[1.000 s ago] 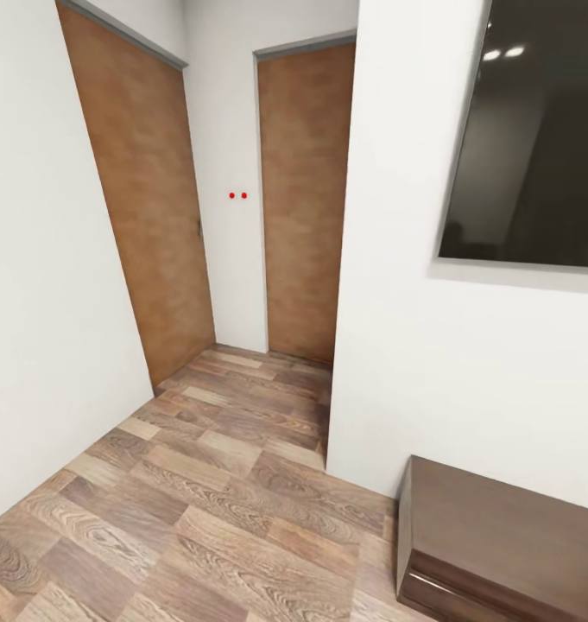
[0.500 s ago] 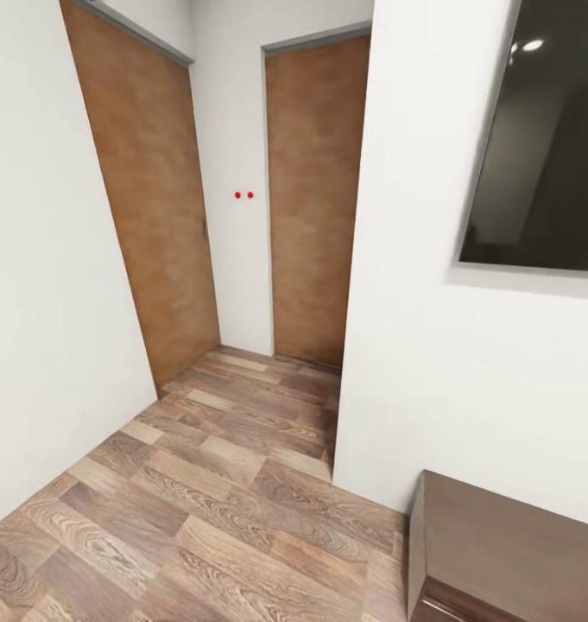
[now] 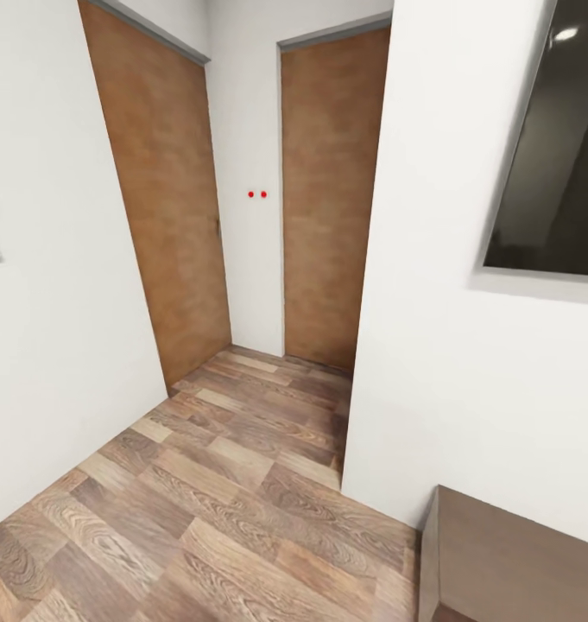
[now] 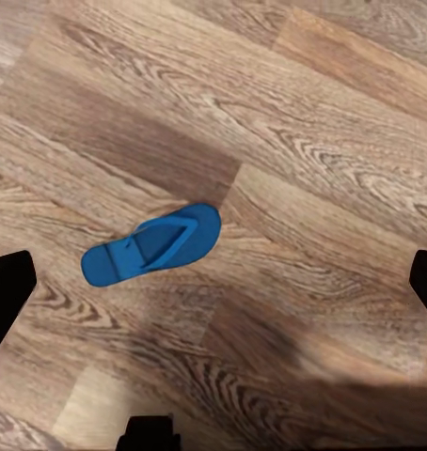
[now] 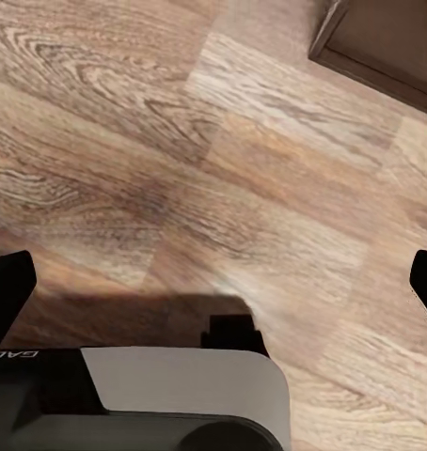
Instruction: In the bedroom, move the book from the bed onto either nightstand, and place the two sandals side by side next to the bed.
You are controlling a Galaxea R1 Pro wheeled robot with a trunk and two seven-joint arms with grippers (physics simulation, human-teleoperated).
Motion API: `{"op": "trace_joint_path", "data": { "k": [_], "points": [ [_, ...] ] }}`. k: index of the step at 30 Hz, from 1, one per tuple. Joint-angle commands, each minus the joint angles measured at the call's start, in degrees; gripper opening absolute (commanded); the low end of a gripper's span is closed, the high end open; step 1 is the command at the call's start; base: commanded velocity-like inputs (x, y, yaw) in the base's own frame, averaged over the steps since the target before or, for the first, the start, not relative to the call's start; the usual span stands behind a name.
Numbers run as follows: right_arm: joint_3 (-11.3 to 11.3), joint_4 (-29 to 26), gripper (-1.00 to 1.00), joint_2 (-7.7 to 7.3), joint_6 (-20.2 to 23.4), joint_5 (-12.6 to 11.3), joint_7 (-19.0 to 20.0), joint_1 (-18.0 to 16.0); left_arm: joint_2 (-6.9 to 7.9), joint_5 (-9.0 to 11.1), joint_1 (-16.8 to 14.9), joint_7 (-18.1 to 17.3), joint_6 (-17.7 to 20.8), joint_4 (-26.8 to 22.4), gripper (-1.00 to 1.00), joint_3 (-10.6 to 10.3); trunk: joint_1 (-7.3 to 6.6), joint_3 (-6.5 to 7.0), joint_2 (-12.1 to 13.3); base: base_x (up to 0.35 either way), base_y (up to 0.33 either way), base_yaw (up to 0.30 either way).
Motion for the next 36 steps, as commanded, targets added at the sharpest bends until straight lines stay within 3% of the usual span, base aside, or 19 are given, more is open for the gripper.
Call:
{"op": "trace_joint_path", "data": {
  "k": [1, 18, 36],
  "points": [
    [-0.1, 0.0, 1.00, 0.05, -0.2, 0.0, 0.0, 0.0, 0.00, 0.0, 0.0, 0.0, -0.1, 0.0, 1.00, 0.0, 0.02, -0.06, 0.0, 0.218, -0.049, 0.002],
    [-0.1, 0.0, 1.00, 0.09, -0.2, 0.0, 0.0, 0.0, 0.00, 0.1, 0.0, 0.0, -0.1, 0.0, 1.00, 0.0, 0.02, -0.06, 0.0, 0.082, -0.021, 0.012],
    [-0.1, 0.0, 1.00, 0.02, -0.2, 0.0, 0.0, 0.0, 0.00, 0.1, 0.0, 0.0, -0.1, 0.0, 1.00, 0.0, 0.02, -0.06, 0.0, 0.000, 0.000, 0.257]
  ]
}}
